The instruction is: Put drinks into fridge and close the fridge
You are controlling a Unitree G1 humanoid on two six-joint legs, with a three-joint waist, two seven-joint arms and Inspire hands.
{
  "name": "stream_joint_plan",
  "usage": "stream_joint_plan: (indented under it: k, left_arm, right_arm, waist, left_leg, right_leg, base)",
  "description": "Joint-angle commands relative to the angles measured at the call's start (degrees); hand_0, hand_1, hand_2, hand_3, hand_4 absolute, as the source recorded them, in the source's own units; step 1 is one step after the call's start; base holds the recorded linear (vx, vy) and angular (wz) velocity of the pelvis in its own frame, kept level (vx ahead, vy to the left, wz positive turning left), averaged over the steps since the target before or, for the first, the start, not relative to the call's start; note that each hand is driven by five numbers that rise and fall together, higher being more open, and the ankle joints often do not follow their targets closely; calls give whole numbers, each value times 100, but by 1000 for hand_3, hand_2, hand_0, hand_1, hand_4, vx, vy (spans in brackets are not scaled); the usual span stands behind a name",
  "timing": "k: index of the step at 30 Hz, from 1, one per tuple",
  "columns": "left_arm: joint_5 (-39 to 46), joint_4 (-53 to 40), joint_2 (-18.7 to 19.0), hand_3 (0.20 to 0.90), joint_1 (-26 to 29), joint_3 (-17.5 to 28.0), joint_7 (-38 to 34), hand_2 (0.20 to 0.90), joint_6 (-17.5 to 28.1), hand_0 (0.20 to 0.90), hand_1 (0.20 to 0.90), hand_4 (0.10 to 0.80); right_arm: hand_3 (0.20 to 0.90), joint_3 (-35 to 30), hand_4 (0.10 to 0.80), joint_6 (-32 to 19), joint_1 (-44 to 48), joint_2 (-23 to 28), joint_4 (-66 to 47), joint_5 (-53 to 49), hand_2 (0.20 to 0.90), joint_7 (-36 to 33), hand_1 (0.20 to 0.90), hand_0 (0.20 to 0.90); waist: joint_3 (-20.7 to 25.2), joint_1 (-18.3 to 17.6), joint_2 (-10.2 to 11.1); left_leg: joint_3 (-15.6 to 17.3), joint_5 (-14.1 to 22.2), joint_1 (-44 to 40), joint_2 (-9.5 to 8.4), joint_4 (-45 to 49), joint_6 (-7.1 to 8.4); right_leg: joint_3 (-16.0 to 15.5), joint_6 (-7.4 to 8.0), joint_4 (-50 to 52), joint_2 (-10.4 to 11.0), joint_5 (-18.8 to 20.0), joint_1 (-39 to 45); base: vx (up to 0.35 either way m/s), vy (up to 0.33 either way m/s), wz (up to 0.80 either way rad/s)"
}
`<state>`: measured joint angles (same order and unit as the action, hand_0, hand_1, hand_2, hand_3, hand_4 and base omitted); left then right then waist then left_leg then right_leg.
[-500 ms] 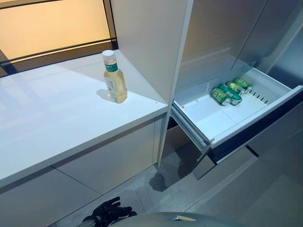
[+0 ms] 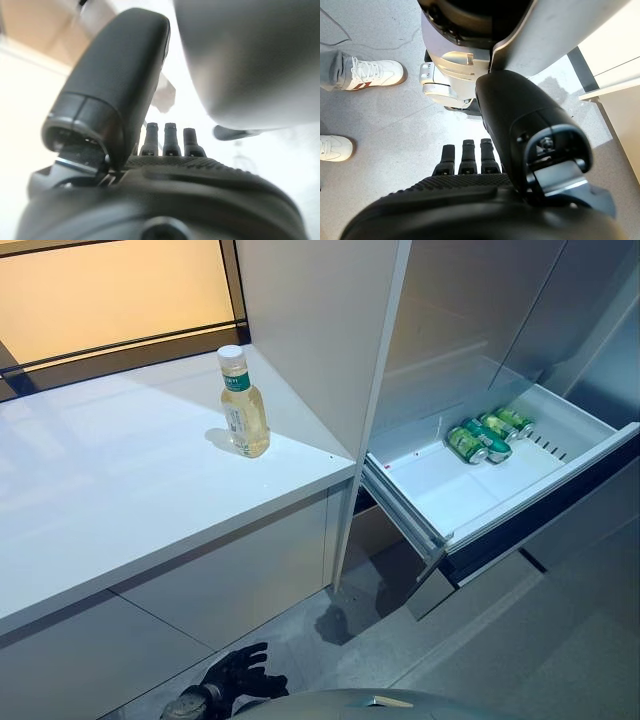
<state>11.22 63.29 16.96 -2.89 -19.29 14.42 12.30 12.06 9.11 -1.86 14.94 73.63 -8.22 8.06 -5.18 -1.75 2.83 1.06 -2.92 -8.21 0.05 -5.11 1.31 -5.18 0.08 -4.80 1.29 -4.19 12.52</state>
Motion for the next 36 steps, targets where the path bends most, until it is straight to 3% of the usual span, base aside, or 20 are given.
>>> stream_joint_plan:
  k: [1, 6, 10, 15, 18, 22, 24, 25, 27, 28, 29, 32, 36]
  left_arm:
    - [-862, -440, -236, 900, 741, -449, -69, 900, 876, 900, 900, 800]
    - [-1681, -1722, 287, 900, 1082, -1152, -504, 900, 716, 900, 900, 800]
    - [-1821, -2563, 629, 900, 1424, -1388, -616, 900, 644, 900, 900, 800]
    - [-960, -3698, 958, 900, 1915, -1600, 71, 900, 899, 900, 900, 800]
    - [-949, -3985, 962, 900, 1855, -1755, -132, 900, 1010, 900, 900, 800]
    - [-907, -4963, 1311, 900, 1570, -1493, 70, 900, 1516, 900, 900, 800]
    - [-454, -5916, 1598, 900, 1507, -1183, 455, 900, 1418, 900, 900, 800]
    - [-408, -5962, 1616, 900, 1500, -1165, 479, 900, 1423, 900, 900, 800]
    - [404, -6781, 1815, 900, 1543, -873, 1011, 900, 1243, 900, 900, 800]
    - [412, -6789, 1820, 900, 1539, -867, 1018, 900, 1237, 900, 900, 800]
    - [1033, -7168, 1853, 900, 1548, -689, 1209, 900, 1150, 900, 900, 800]
    - [1749, -7580, 1853, 900, 1593, -406, 1336, 900, 1096, 900, 900, 800]
    - [2276, -7906, 1775, 900, 1639, -42, 1450, 900, 1131, 900, 900, 800]
  right_arm:
    - [900, 227, 800, 58, 263, 3, -83, -123, 900, 302, 900, 900]
    - [900, 350, 800, 96, 273, 185, -220, -72, 900, 414, 900, 900]
    - [900, 355, 800, 104, 291, 277, -265, -34, 900, 471, 900, 900]
    - [900, 336, 800, 74, 305, 296, -201, -1, 900, 470, 900, 900]
    - [900, 277, 800, -9, 311, 210, -132, 27, 900, 415, 900, 900]
    - [900, 174, 800, -69, 151, 172, -294, -23, 900, 263, 900, 900]
    - [900, 116, 800, -96, 74, 138, -343, -63, 900, 176, 900, 900]
    - [900, 116, 800, -96, 70, 135, -346, -67, 900, 171, 900, 900]
    - [900, 97, 800, -163, -3, 96, -322, -142, 900, 108, 900, 900]
    - [900, 99, 800, -164, -3, 94, -322, -142, 900, 107, 900, 900]
    - [900, 108, 800, -210, -44, 79, -310, -188, 900, 89, 900, 900]
    - [900, 102, 800, -245, -112, 70, -321, -236, 900, 84, 900, 900]
    - [900, 116, 800, -271, -161, 62, -338, -288, 900, 105, 900, 900]
  waist:
    - [-38, 24, -170]
    - [-66, -72, -229]
    - [-72, -111, -276]
    - [-30, -144, -329]
    - [-24, -126, -329]
    - [-105, -78, -375]
    - [-116, -27, -397]
    - [-116, -27, -397]
    - [-93, 29, -402]
    - [-92, 26, -400]
    - [-77, 51, -391]
    - [-40, 90, -368]
    - [-22, 138, -317]
  left_leg:
    - [4, 588, -30, -82, 48, -140]
    - [37, 576, -20, -66, 37, -126]
    - [43, 566, 1, -69, 32, -141]
    - [22, 568, 13, -85, 11, -164]
    - [26, 580, 46, -82, 11, -172]
    - [-57, 555, 76, -112, 11, -180]
    - [-114, 548, 91, -134, 11, -193]
    - [-119, 547, 92, -135, 11, -193]
    - [-175, 541, 111, -144, 11, -195]
    - [-176, 541, 112, -144, 11, -195]
    - [-200, 535, 116, -143, 11, -187]
    - [-255, 536, 129, -152, 11, -188]
    - [-297, 534, 146, -157, 11, -188]
  right_leg:
    - [-2, 442, 280, 7, 274, -561]
    - [40, 478, 308, 6, 275, -603]
    - [46, 491, 310, 19, 281, -629]
    - [42, 498, 278, 36, 298, -634]
    - [64, 488, 275, 20, 283, -662]
    - [13, 474, 255, 39, 289, -650]
    - [-34, 478, 212, 59, 304, -617]
    - [-36, 478, 210, 60, 304, -615]
    - [-75, 481, 177, 73, 314, -594]
    - [-76, 481, 176, 74, 314, -594]
    - [-90, 479, 168, 76, 322, -586]
    - [-99, 469, 152, 77, 332, -581]
    - [-100, 443, 144, 73, 340, -583]
  base:
    - [0, 0, 0]
    - [0, 0, 0]
    - [-9, 8, 0]
    - [0, 0, 0]
    - [-22, 3, 1]
    - [-54, 29, 0]
    - [-31, 16, 4]
    - [-20, 0, 4]
    - [-15, -10, 7]
    - [-12, -19, 11]
    - [-8, -15, 10]
    - [-7, -26, 10]
    - [-9, -24, 1]
